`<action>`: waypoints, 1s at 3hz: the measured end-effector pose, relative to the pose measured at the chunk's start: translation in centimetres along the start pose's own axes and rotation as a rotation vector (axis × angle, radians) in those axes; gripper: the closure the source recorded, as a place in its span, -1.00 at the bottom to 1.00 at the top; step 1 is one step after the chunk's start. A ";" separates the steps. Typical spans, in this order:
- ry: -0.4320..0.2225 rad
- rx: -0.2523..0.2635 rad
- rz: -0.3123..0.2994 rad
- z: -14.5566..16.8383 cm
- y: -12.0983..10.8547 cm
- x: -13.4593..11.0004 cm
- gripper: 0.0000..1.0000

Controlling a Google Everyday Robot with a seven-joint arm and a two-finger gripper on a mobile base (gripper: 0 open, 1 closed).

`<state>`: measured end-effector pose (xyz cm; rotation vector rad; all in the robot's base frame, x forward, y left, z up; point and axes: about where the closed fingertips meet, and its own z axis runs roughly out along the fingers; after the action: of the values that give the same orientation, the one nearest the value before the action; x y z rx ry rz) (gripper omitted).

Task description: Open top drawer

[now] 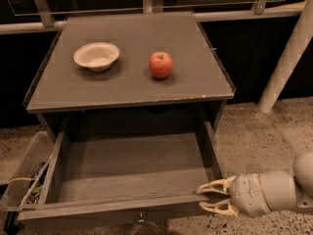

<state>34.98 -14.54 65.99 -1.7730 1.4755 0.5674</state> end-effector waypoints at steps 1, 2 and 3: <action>0.000 0.000 0.000 0.0 0.0 0.0 0.18; 0.000 0.000 0.000 0.0 0.0 0.0 -0.28; 0.000 0.000 0.000 0.0 0.0 0.0 -0.75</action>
Offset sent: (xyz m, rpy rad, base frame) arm 0.0000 0.0000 0.0000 0.0000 0.0000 0.0001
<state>34.98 -14.54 65.99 -1.7732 1.4754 0.5675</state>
